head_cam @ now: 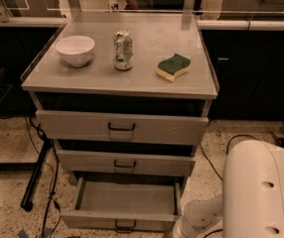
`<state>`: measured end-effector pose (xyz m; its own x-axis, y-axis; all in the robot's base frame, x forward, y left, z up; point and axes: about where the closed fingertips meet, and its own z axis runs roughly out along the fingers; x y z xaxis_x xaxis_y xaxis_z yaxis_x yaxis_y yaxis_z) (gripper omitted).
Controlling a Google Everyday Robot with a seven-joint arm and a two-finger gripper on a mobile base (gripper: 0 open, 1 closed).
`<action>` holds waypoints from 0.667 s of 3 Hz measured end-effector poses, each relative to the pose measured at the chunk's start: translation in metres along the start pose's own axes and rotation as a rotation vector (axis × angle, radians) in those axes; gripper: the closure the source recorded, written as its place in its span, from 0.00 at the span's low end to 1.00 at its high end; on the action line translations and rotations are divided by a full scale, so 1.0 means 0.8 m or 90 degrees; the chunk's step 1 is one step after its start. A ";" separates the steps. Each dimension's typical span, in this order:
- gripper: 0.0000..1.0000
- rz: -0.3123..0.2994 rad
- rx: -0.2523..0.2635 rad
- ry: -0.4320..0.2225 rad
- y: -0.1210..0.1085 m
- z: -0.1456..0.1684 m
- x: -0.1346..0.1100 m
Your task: Open bottom drawer
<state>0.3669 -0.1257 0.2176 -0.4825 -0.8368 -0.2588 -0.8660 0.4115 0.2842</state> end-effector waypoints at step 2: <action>0.00 -0.022 0.030 -0.029 -0.034 -0.001 -0.046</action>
Offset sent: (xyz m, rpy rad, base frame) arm 0.0978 0.0431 0.0082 0.0489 -0.1687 0.0139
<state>0.4079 -0.1064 0.2199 -0.4565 -0.8340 -0.3100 -0.8870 0.3994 0.2315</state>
